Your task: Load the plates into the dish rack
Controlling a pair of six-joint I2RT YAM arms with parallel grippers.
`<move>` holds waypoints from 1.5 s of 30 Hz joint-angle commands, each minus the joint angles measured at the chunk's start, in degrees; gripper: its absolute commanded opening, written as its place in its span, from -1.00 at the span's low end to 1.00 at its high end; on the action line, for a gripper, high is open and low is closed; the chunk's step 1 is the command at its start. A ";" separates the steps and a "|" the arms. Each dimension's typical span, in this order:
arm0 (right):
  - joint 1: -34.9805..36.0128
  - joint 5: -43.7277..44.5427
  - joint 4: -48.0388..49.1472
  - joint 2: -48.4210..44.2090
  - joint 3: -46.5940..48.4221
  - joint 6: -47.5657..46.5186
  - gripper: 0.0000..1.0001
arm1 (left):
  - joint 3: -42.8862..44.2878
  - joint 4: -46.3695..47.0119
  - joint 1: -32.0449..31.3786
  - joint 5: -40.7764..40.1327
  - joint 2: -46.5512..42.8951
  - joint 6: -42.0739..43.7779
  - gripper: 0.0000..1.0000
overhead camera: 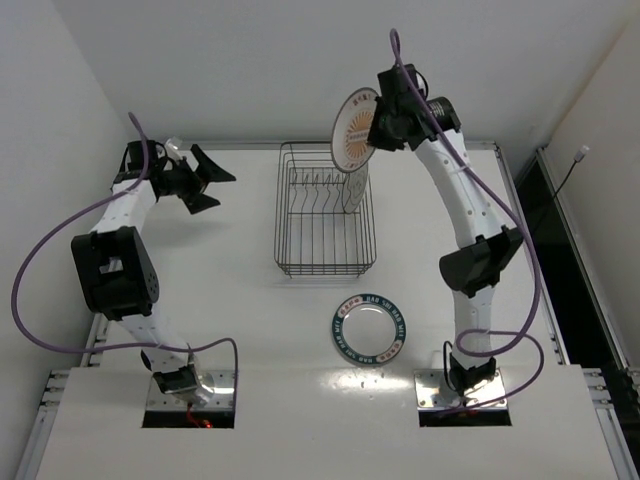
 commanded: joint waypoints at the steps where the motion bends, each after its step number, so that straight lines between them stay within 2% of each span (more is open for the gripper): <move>1: 3.23 12.00 -5.83 0.40 -0.34 -3.73 -1.00 | 0.11 -2.96 0.65 -2.47 0.02 1.87 0.99; 6: 4.74 17.55 -8.19 3.82 0.18 -5.58 -1.00 | 0.11 -3.66 0.65 -3.00 0.55 2.40 0.99; 13: 5.88 22.38 -6.53 7.07 -0.80 -8.13 -1.00 | -1.56 -5.16 0.65 -3.70 -0.50 3.10 0.99; 21: 5.88 21.25 -3.55 12.61 -0.26 -8.84 -1.00 | -3.58 -5.69 0.65 -4.22 -2.87 3.63 0.99; 26: 5.88 17.30 -2.40 15.17 -0.97 -9.98 -1.00 | -4.11 -5.69 0.65 -4.23 -2.88 3.63 0.99; 29: 5.88 16.59 -0.99 12.90 -2.54 -11.20 -0.86 | -4.11 -5.69 0.65 -4.23 -2.88 3.63 0.99; 31: 5.88 16.59 -0.47 10.96 -2.55 -11.21 -0.62 | -4.11 -5.69 0.65 -4.23 -2.88 3.63 0.99; 36: 3.43 12.03 -1.25 4.72 -3.16 -11.21 -0.53 | -4.11 -5.69 0.65 -4.23 -2.36 4.16 0.99; 39: 2.72 8.07 -4.41 0.77 -3.08 -10.43 -0.29 | -3.59 -5.69 0.65 -4.23 -1.21 4.68 0.99; 40: 2.72 7.54 -4.42 -0.99 -3.08 -9.81 -0.12 | -3.58 -5.69 0.65 -4.23 -1.21 4.68 0.99; 43: 0.53 2.45 -3.63 -10.12 -10.34 -9.28 0.15 | -3.05 -5.69 1.18 -4.23 -0.07 4.68 0.99; 45: -1.84 -2.03 -4.42 -16.45 -14.65 -9.28 0.24 | -3.05 -6.21 1.18 -4.23 0.63 5.21 0.99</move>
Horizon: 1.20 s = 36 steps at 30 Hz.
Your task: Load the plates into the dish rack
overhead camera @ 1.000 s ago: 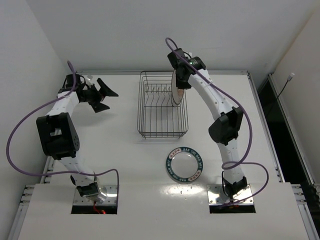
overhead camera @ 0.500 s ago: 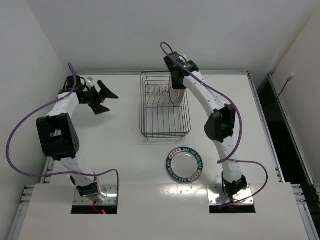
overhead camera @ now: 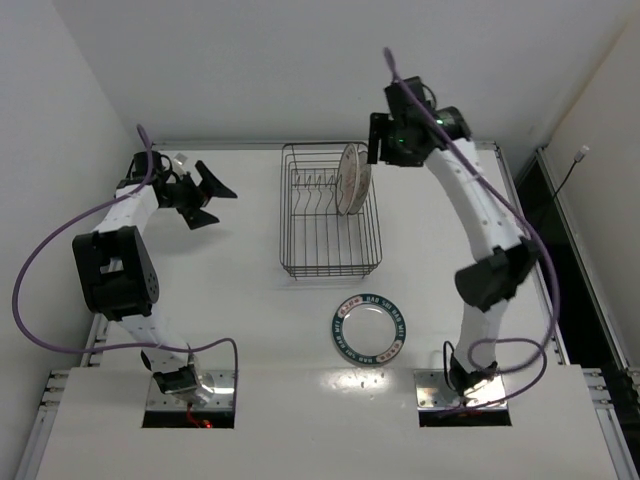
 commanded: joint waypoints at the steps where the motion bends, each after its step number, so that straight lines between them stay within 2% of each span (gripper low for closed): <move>1: -3.35 -7.93 -1.49 -12.81 -10.66 -0.05 0.29 | 1.27 -0.25 0.48 0.04 0.68 1.26 0.99; 2: -4.06 -9.87 -0.27 -15.45 -15.70 -0.84 0.31 | 1.28 -0.25 0.48 0.04 0.68 1.26 0.99; 3: -5.20 -12.93 1.22 -21.56 -27.32 -2.41 0.31 | 1.28 -0.25 1.00 0.04 1.29 1.26 0.99; 5: -6.61 -17.50 6.66 -28.27 -39.77 -2.43 0.37 | 1.28 -0.25 1.00 -0.49 1.82 1.26 0.99; 6: -9.14 -20.23 8.68 -31.44 -51.31 -2.43 0.37 | 1.80 -0.25 1.53 -0.49 1.82 1.26 0.99; 7: -10.64 -24.00 10.88 -36.69 -57.00 -2.43 0.37 | 1.80 -0.77 1.53 -0.49 1.82 1.26 0.99; 8: -12.05 -33.17 16.47 -38.48 -62.28 -3.13 0.37 | 1.80 -0.77 1.53 -0.49 1.82 1.26 0.99; 9: -14.15 -37.09 18.35 -39.54 -71.03 -3.74 0.37 | 1.80 -0.77 2.05 -0.49 1.82 1.86 0.99; 11: -15.40 -45.51 23.96 -40.16 -78.12 -4.71 0.42 | 1.20 -0.77 2.06 -0.49 2.44 1.87 0.99; 14: -17.51 -50.20 28.90 -36.68 -88.84 -6.90 0.42 | 0.05 -0.77 2.06 -0.49 2.44 1.87 0.99; 17: -18.13 -52.50 31.98 -33.24 -93.85 -8.05 0.42 | -0.47 -0.77 2.06 -0.49 2.44 1.87 0.99; 21: -18.13 -57.25 42.33 -25.86 -98.35 -7.35 0.42 | -1.01 -0.77 2.06 -0.49 2.44 1.87 0.99; 23: -17.51 -60.15 44.46 -19.53 -98.98 -8.49 0.27 | -1.01 -0.77 2.06 -0.49 1.83 1.87 0.99; 24: -17.51 -61.73 46.39 -17.86 -99.68 -8.49 0.05 | -1.01 -0.77 2.06 -0.49 1.82 1.87 0.99; 26: -17.51 -61.74 47.81 -15.22 -100.55 -9.11 -0.18 | -1.01 -1.30 2.06 -1.02 1.30 2.39 0.99; 27: -17.51 -60.70 47.81 -15.21 -101.34 -9.63 -0.40 | -1.01 -2.00 2.06 -1.02 1.30 2.40 0.99; 29: -17.51 -59.37 47.81 -14.68 -102.05 -10.33 -0.65 | -1.01 -3.14 2.06 -1.02 1.30 3.71 0.99; 30: -18.21 -58.06 47.12 -15.46 -102.66 -10.86 -0.89 | -1.01 -3.15 2.06 -1.80 0.69 3.72 0.99; 32: -18.22 -57.44 46.15 -17.57 -103.19 -10.87 -1.00 | -1.71 -3.15 2.58 -2.51 0.07 3.72 0.99; 36: -16.47 -50.95 36.77 -27.75 -99.70 -10.33 -1.00 | -2.41 -4.72 2.59 -3.82 -0.55 4.77 0.99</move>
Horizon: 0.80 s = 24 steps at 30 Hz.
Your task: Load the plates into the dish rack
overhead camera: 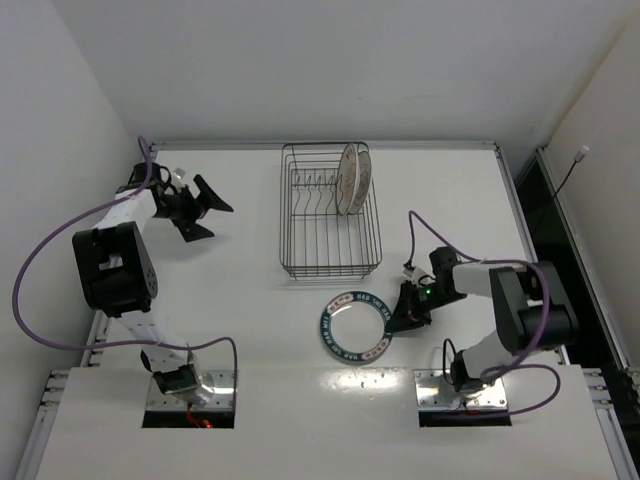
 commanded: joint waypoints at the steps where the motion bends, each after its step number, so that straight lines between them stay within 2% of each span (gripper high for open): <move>1: 1.09 10.42 -7.75 -8.05 3.65 -1.44 -1.00 | -0.34 -1.84 0.79 -2.12 -3.12 2.32 0.99; 2: 1.09 11.56 -13.87 -12.68 6.97 -2.23 -1.00 | 0.18 -2.54 0.79 -2.83 -3.13 2.33 0.99; 4: 1.71 14.73 -19.18 -17.72 12.16 -2.85 -1.00 | 0.71 -3.25 1.41 -5.45 -3.66 2.33 0.99; 5: 2.32 19.87 -25.73 -20.00 14.45 -3.55 -1.00 | 0.72 -4.03 1.41 -6.17 -3.66 2.33 0.99; 8: 3.64 22.81 -35.15 -27.83 22.19 -2.24 -1.00 | 1.24 -5.53 1.41 -9.86 -4.27 2.33 0.99; 12: 4.78 25.54 -41.17 -32.85 35.00 0.22 -1.00 | 1.24 -5.54 1.41 -11.18 -4.27 2.33 0.99; 16: 5.31 25.71 -38.28 -31.20 45.83 0.23 -1.00 | 0.72 -5.54 1.41 -11.18 -4.27 2.33 0.99; 19: 6.36 29.57 -33.54 -24.44 55.23 3.81 -1.00 | 0.72 -5.54 1.41 -10.66 -4.27 2.33 0.99; 21: 7.24 35.54 -28.47 -17.79 60.93 5.93 -1.00 | 0.72 -5.54 1.41 -10.66 -4.27 2.33 0.99; 24: 10.84 45.20 -25.88 -8.81 70.87 7.78 -1.00 | 0.72 -6.06 1.41 -10.66 -4.27 2.33 0.99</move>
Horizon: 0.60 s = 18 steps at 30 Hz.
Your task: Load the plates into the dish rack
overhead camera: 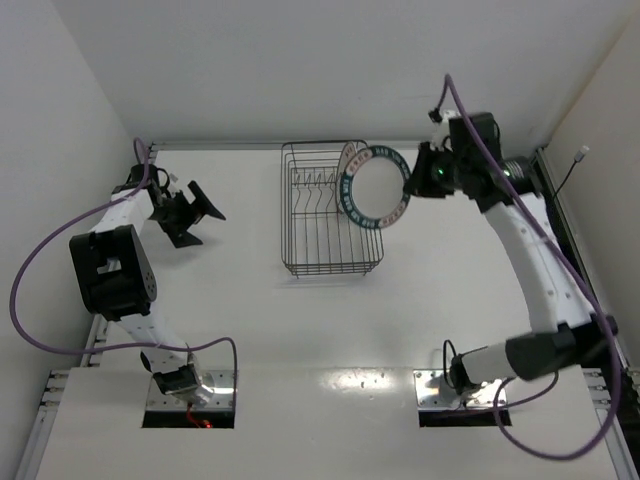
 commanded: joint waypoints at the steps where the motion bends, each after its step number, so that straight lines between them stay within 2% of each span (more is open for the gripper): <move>1: 5.28 16.79 8.50 13.84 9.82 4.18 -1.00 | 0.98 -0.71 0.62 -0.82 -2.72 0.75 0.99; 4: 10.13 25.80 9.47 22.84 17.56 4.79 -1.00 | 0.98 -0.71 0.62 -0.82 -2.72 0.75 0.99; 5: 11.19 27.99 9.47 28.61 22.19 4.79 -1.00 | 0.46 -0.71 0.62 -1.35 -3.50 0.75 0.99; 6: 12.24 33.32 8.77 31.62 25.11 4.79 -1.00 | 0.45 -0.71 0.62 -1.87 -4.03 0.75 0.99; 10: 15.59 43.56 2.46 44.11 41.79 6.02 -1.00 | 0.97 -2.29 0.62 -4.33 -5.96 1.27 0.99; 12: 15.59 47.76 0.86 48.59 45.16 6.02 -1.00 | 0.98 -4.38 0.62 -8.96 -6.93 1.28 0.99; 16: 15.59 51.30 1.56 50.72 46.06 6.02 -1.00 | 1.51 -7.64 0.62 -16.88 -9.92 0.75 0.99; 18: 15.59 52.09 2.87 51.25 46.06 5.50 -1.00 | 0.98 -7.65 0.62 -17.96 -10.80 0.75 0.99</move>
